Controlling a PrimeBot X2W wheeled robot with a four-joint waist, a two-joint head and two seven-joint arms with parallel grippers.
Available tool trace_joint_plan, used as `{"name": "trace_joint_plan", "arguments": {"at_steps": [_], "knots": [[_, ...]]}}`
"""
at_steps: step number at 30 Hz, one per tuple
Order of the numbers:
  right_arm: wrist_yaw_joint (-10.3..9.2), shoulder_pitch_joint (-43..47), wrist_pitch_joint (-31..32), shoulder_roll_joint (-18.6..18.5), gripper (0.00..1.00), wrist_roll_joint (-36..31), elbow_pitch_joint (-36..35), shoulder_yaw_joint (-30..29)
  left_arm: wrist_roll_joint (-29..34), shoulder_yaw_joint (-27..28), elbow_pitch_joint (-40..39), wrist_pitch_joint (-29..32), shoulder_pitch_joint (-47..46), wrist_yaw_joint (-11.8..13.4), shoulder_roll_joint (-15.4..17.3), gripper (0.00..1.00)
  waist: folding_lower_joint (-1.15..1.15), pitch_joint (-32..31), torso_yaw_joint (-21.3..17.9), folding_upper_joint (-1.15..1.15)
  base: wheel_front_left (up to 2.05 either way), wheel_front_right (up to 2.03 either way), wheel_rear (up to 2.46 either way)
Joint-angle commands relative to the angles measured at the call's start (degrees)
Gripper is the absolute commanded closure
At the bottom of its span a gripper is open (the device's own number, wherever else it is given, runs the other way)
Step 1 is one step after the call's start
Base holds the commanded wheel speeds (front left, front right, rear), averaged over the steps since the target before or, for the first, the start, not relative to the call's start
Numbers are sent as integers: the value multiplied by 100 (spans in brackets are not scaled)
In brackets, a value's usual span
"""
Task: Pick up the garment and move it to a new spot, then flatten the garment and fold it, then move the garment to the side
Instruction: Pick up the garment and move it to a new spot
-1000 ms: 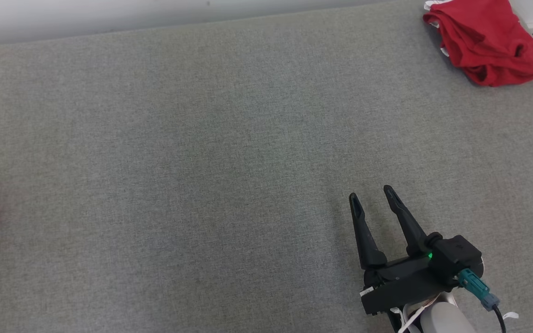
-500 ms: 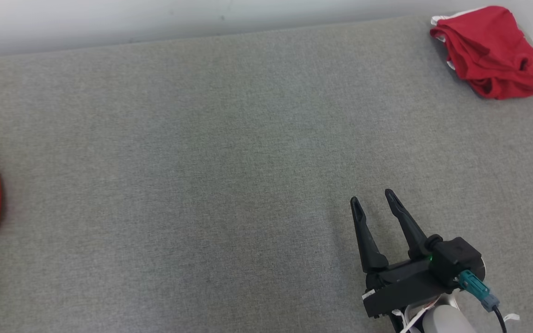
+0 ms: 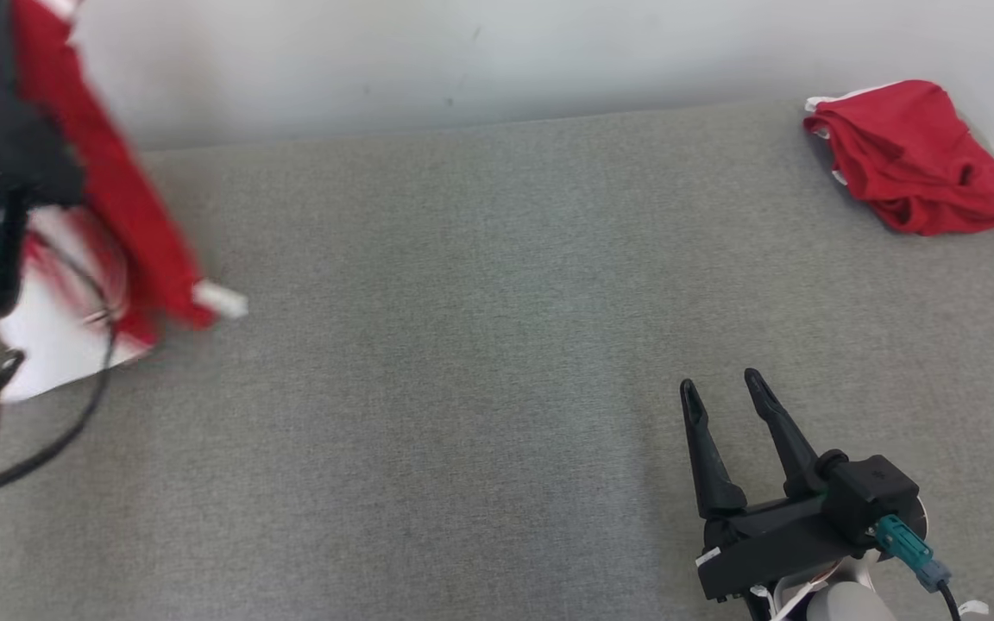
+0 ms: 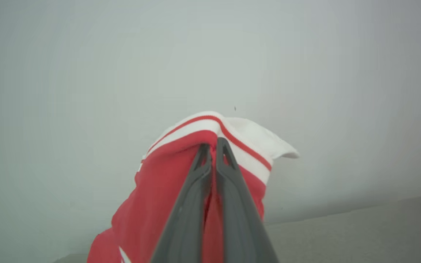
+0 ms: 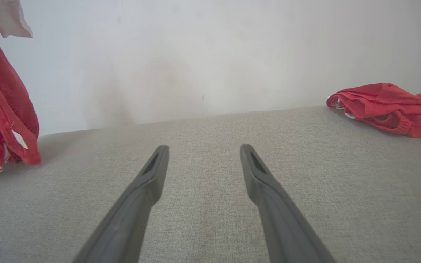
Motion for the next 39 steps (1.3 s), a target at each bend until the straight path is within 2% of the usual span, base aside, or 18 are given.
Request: {"name": "trace_joint_plan", "arguments": {"at_steps": [1,8,15,18,25,26,28,29,30,35,39], "knots": [[-14,42,-20,-2,0,8,-14,-15,61,-90,-280,61,-71,13,-102,100,1,-42,-114,0,0,0,0],[-14,69,-68,-1,0,119,54,-1,-107,-469,-1966,505,155,182,-708,100,1,-6,-629,0,0,0,0],[-14,22,-130,0,0,182,165,62,-315,-761,-2463,548,712,362,-1240,100,1,38,-998,0,0,0,0],[-14,14,-156,1,0,196,214,70,-371,-802,-2338,434,1236,453,-1266,100,1,40,-1041,0,0,0,0],[-14,-117,-180,0,0,149,343,84,-202,-865,-1487,75,2489,623,-904,100,1,6,-1012,0,0,0,0],[-14,-125,-181,-1,0,137,353,93,-83,-918,-1324,36,2590,614,-809,100,1,-2,-998,0,0,0,0],[-14,-127,-180,2,0,115,378,93,-216,-910,-1048,-45,2748,584,-851,100,1,-45,-949,0,0,0,0],[-14,-136,-180,-4,0,110,392,89,-169,-936,-931,-118,2765,535,-846,84,1,-71,-923,0,0,0,0],[-14,-141,-182,-3,0,114,402,91,-107,-935,-845,-222,2753,534,-819,0,1,-96,-896,0,0,0,0],[-14,-76,-183,-2,0,166,436,80,-161,-894,-682,-703,2904,472,-908,0,1,-292,-711,0,0,0,0],[-14,21,-153,-3,0,133,408,25,-125,-728,-903,-1265,3112,581,-861,0,1,-531,-539,0,0,0,0]]}}
